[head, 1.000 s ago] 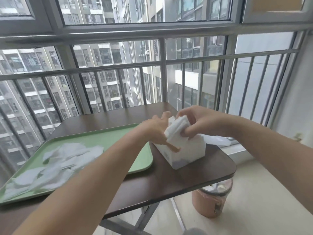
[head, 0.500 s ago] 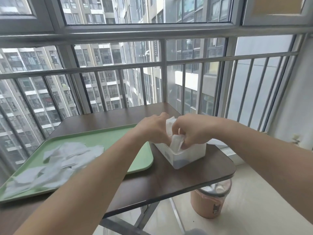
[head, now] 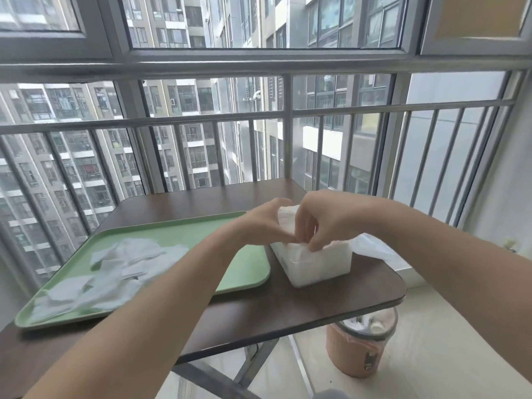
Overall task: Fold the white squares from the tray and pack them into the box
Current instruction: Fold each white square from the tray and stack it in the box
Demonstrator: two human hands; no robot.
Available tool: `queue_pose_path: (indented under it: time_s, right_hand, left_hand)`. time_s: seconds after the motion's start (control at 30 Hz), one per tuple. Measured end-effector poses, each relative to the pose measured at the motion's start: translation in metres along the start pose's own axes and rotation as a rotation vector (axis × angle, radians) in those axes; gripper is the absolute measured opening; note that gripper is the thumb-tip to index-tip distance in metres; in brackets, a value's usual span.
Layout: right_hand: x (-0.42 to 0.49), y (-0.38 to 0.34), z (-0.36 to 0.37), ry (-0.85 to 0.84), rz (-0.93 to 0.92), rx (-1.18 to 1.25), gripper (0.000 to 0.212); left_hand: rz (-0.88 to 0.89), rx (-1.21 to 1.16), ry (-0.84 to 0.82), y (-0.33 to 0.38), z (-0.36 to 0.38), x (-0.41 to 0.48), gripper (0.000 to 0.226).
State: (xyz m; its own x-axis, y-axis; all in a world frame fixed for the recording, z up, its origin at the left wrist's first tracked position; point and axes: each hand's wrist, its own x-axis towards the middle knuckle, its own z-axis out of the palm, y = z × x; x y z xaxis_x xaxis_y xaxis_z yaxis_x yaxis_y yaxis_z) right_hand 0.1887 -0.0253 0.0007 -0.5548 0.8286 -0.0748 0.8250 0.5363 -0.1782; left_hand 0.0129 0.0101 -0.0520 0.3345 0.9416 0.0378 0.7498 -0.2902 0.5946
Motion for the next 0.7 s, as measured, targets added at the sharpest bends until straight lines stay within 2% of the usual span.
queue_pose_path:
  time_s: [0.07, 0.13, 0.23, 0.47, 0.7]
  right_hand:
    - [-0.001, -0.002, -0.010, 0.008, 0.012, 0.055, 0.016]
    - [0.005, -0.011, -0.015, 0.085, 0.007, 0.098, 0.018]
    - [0.021, -0.034, -0.011, 0.170, -0.032, 0.194, 0.017]
    - [0.079, -0.115, 0.015, 0.148, -0.173, 0.291, 0.017]
    - [0.150, -0.164, 0.048, 0.169, -0.174, 0.392, 0.022]
  left_hand:
    - [-0.016, -0.040, 0.012, -0.002, -0.010, -0.013, 0.105]
    - [-0.008, -0.082, 0.041, -0.011, -0.024, -0.027, 0.083]
    - [-0.031, -0.098, 0.118, -0.032, -0.047, -0.048, 0.064]
    - [-0.159, -0.014, 0.287, -0.100, -0.107, -0.111, 0.009]
    - [-0.306, 0.039, 0.433, -0.159, -0.145, -0.154, 0.017]
